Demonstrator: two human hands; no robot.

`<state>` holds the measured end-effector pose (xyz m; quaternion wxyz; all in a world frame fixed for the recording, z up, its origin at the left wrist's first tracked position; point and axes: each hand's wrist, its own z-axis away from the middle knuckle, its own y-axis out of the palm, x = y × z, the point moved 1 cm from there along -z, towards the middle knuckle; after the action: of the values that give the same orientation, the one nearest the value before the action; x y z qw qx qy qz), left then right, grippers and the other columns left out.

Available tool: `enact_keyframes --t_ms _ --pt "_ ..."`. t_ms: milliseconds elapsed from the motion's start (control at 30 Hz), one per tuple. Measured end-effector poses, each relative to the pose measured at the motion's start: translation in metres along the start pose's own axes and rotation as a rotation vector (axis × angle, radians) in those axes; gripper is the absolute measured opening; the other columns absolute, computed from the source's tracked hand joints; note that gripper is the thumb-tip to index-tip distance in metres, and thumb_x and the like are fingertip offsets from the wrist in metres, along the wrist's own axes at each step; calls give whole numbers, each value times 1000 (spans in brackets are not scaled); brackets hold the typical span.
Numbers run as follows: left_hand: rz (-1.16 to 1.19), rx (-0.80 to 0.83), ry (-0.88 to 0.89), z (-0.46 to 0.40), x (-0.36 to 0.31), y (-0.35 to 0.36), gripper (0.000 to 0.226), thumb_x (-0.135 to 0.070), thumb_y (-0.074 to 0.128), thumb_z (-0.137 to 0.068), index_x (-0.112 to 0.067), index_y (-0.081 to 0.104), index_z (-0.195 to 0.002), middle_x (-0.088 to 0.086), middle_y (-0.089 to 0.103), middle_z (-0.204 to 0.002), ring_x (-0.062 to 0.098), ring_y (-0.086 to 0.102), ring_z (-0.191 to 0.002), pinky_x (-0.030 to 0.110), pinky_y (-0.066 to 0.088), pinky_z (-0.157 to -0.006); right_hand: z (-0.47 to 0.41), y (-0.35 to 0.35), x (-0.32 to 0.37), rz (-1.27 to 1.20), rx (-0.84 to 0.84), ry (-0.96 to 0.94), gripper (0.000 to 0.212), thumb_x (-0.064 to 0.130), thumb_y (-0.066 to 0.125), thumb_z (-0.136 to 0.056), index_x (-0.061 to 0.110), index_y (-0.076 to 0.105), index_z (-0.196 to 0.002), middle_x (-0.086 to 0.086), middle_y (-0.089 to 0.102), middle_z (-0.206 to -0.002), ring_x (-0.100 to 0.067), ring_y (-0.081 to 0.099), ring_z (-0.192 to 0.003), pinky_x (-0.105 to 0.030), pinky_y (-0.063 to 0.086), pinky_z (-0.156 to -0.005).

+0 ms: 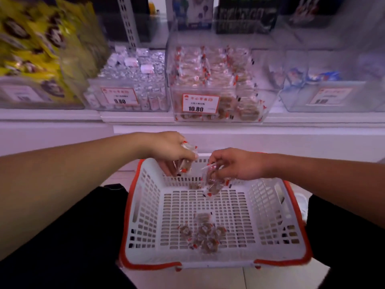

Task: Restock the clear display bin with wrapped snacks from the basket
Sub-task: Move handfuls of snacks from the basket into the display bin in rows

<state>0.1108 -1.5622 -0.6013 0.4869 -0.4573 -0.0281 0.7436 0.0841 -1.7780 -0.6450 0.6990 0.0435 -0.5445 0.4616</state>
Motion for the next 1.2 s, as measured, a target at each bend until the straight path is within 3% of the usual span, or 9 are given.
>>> enact_keyframes --t_ms 133,267,333,400,533,700,933,1100,1200 --pt "203 8 96 17 -26 -4 23 -33 62 -96 -11 56 -101 8 73 -71 27 73 -64 30 59 -55 21 -27 31 -99 -28 -23 16 4 62 -94 3 57 -110 -16 70 -94 -18 59 -82 -30 48 -69" --pt "473 -46 179 17 -42 -1 31 -29 60 -97 -10 61 -123 17 73 -99 26 71 -74 31 61 -58 43 -61 56 -79 -109 -53 20 5 62 -93 -2 62 -112 -30 67 -108 -24 55 -89 -39 39 -77" --pt "621 -65 203 15 -52 -1 26 -26 63 -95 -11 66 -116 10 75 -94 21 70 -71 28 59 -57 58 -81 69 -112 -131 -81 18 5 65 -90 0 67 -107 -25 70 -102 -24 58 -88 -40 45 -79" --pt "791 -21 246 16 -62 -1 24 -28 68 -88 -11 71 -104 6 76 -92 17 73 -73 27 59 -58 70 -96 81 -238 -151 -130 23 7 69 -83 5 68 -107 -15 71 -99 -18 62 -89 -27 53 -78" --pt "1004 -27 318 16 -75 -1 29 -34 75 -70 -14 76 -91 4 75 -86 16 73 -70 28 59 -58 70 -100 95 -335 -265 -206 31 3 68 -82 3 63 -112 -12 68 -95 -12 62 -82 -16 51 -68" --pt "1090 -223 346 11 -88 6 22 -38 60 -90 -19 68 -97 -3 70 -68 9 63 -50 23 55 -49 59 -88 103 -548 -386 -279 34 -2 62 -88 -8 55 -121 -21 66 -102 -19 63 -80 -23 53 -71" --pt "1125 -406 407 13 -95 9 22 -41 59 -94 -20 64 -96 -3 64 -59 9 59 -42 22 52 -44 68 -91 109 -630 -391 -276 41 12 66 -83 -4 59 -120 -14 66 -98 -16 61 -77 -22 50 -65" --pt "1165 -342 350 19 -105 13 58 -61 36 -97 -15 70 -108 13 68 -88 22 58 -70 24 45 -44 57 -76 108 -580 -659 -365 28 1 70 -81 1 64 -108 -15 64 -87 -18 64 -67 -23 57 -63" --pt "1219 -290 351 20 -107 13 48 -51 38 -101 -17 70 -110 11 69 -92 22 61 -77 30 55 -56 52 -69 106 -538 -758 -388 23 0 71 -84 10 64 -103 -16 74 -90 -19 69 -72 -28 59 -66"
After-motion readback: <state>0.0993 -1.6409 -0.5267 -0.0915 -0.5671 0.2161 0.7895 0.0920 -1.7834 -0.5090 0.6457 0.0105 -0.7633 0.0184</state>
